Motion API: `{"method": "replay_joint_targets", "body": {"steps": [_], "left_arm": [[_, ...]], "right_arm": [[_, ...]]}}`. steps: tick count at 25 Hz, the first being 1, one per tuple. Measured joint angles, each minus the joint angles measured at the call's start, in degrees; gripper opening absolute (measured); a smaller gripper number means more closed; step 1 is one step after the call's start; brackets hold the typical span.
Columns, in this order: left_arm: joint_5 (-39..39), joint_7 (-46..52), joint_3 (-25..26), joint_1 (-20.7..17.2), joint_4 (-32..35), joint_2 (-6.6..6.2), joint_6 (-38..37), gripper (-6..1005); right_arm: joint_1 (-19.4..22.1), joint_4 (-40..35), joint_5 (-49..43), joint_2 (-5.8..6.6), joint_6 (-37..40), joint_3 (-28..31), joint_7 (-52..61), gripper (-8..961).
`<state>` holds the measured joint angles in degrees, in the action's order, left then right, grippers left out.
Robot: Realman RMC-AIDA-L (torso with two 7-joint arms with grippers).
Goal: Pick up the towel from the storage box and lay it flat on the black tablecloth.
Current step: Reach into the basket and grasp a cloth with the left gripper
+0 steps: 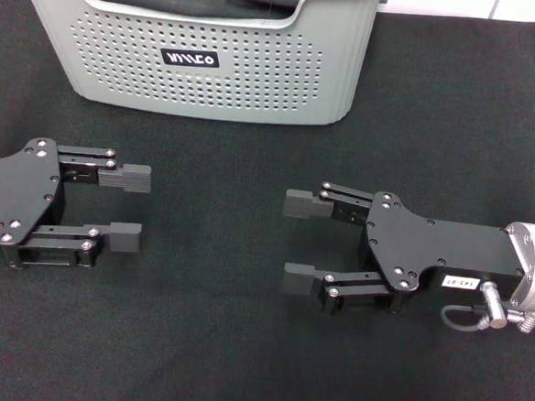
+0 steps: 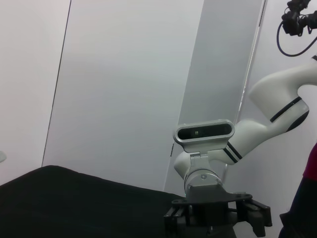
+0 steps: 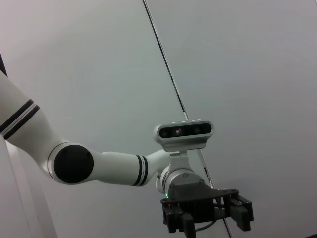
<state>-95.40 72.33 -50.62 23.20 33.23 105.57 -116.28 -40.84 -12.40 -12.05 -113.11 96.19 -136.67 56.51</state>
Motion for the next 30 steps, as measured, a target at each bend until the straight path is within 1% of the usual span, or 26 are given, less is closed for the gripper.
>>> {"method": "replay_joint_targets", "body": {"steps": [17,20,22,23,24,25,27,28,29,30], "left_arm": [[0.33,0.0,0.0,0.59,0.0,-0.16,0.1,618],[0.46,-0.01,1.63,1.02,0.35,0.03,0.22,618],[0.5,1.15,5.94,1.83,2.66,1.22,1.72,618],[0.57,3.56,9.6,2.58,5.47,2.33,3.67,618],[0.44,6.73,12.88,3.39,9.09,3.71,6.45,618],[0.45,9.86,15.32,4.37,12.84,4.79,8.88,618],[-0.23,15.32,16.88,6.11,21.29,7.13,15.42,618],[-0.71,17.57,16.34,6.9,25.41,8.43,19.08,617],[-1.16,18.93,16.01,7.31,27.92,9.2,21.74,617],[-2.6,21.59,15.15,8.18,32.62,11.02,27.27,617]], "right_arm": [[-0.03,0.28,0.0,0.0,-0.29,0.41,-0.03,857],[0.18,0.38,0.13,0.0,-0.79,0.67,-0.5,858],[0.46,0.52,0.16,0.0,-2.08,1.47,-0.91,858],[0.62,0.59,0.13,0.01,-3.0,2.04,-1.15,858],[0.73,0.65,0.12,0.01,-3.91,2.32,-1.36,858],[0.78,0.68,0.1,0.0,-4.57,2.51,-1.56,858],[0.95,0.97,0.07,-0.06,-5.17,2.67,-1.8,857],[1.03,1.14,0.08,-0.16,-5.3,2.67,-1.86,857],[1.29,1.38,0.15,-0.31,-5.38,2.66,-1.88,857],[1.52,1.54,0.25,-0.46,-5.44,2.67,-1.91,857]]}}
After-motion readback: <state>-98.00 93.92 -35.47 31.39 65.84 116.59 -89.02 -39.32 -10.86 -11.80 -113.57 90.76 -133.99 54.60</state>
